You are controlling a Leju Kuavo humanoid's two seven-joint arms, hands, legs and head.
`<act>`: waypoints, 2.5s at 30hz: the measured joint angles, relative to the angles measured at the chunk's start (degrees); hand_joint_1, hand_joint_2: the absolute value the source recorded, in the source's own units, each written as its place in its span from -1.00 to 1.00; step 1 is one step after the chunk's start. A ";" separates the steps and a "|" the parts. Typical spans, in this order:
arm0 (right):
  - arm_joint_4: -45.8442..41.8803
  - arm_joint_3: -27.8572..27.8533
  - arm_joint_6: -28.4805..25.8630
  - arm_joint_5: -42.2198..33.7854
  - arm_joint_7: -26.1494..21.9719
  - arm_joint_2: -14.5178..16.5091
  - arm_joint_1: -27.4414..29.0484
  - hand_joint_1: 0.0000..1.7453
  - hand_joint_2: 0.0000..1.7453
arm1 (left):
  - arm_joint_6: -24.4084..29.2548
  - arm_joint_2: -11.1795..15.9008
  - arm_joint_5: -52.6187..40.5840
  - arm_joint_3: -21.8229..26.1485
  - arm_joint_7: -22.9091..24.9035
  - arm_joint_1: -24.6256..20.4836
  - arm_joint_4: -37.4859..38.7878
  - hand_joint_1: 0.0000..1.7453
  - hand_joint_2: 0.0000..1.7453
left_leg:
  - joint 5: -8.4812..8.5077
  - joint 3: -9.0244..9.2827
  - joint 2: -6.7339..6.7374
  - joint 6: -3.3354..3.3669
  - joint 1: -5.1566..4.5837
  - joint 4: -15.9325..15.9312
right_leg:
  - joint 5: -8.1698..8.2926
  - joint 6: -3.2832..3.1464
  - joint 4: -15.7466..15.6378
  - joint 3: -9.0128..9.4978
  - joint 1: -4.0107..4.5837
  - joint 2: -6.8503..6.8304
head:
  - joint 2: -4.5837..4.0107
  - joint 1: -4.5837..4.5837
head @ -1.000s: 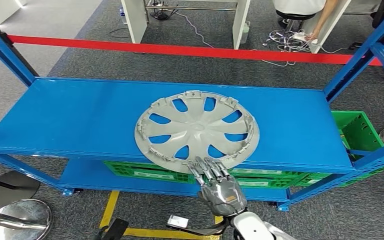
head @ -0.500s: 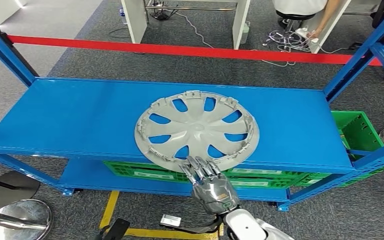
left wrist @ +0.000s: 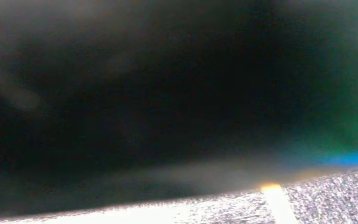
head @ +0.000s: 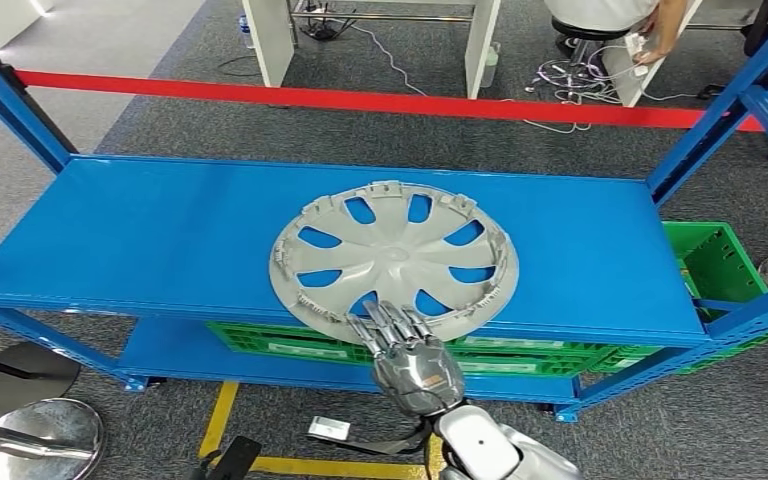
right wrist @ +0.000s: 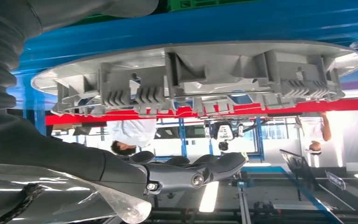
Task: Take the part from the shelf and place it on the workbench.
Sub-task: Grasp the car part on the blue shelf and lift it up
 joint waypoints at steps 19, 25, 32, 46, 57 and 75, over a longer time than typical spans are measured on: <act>3.23 -0.02 2.85 0.00 1.26 1.49 -1.85 -1.00 1.00 | -0.31 0.03 0.17 0.04 0.00 -0.04 0.00 -1.00 -1.00 | 0.00 0.00 0.00 0.00 0.00 0.00 | 0.00 0.00 0.00 0.02 0.00 0.00 | -0.01 0.01; 3.22 -0.03 3.76 0.00 2.52 1.49 -2.24 -1.00 1.00 | -0.31 0.04 0.17 0.07 0.00 -0.02 0.00 -1.00 -1.00 | 0.00 0.00 0.00 0.00 0.00 0.00 | 0.00 0.00 0.00 0.03 0.00 0.00 | -0.01 0.00; 3.19 -0.04 4.36 0.00 3.26 1.49 -2.58 -1.00 1.00 | -0.31 0.06 0.09 0.07 -0.01 -0.02 0.00 -1.00 -1.00 | 0.00 0.00 0.00 0.00 0.00 0.00 | 0.00 0.00 0.01 0.03 0.00 0.00 | -0.01 0.01; 1.67 0.02 8.84 0.00 3.38 1.51 -3.85 -1.00 1.00 | -0.31 0.10 0.10 0.43 0.04 -0.01 0.00 -1.00 -1.00 | 0.00 0.00 0.00 0.00 0.00 0.00 | 0.00 0.00 0.01 0.06 0.00 0.00 | -0.01 0.00; -0.87 0.07 13.56 0.00 3.03 1.62 -4.32 -1.00 1.00 | -0.37 0.15 0.11 1.28 0.03 0.03 0.00 -1.00 -1.00 | 0.01 0.00 0.00 0.00 0.00 0.00 | 0.00 0.00 0.01 0.05 0.00 0.00 | -0.01 0.01; -1.01 -1.00 16.80 -2.46 1.99 1.62 -3.49 -1.00 1.00 | -0.42 0.17 0.06 2.60 0.04 0.12 0.00 -1.00 -1.00 | 0.00 0.00 0.00 0.00 0.00 0.00 | 0.00 0.00 0.01 0.03 0.00 0.00 | -0.01 0.01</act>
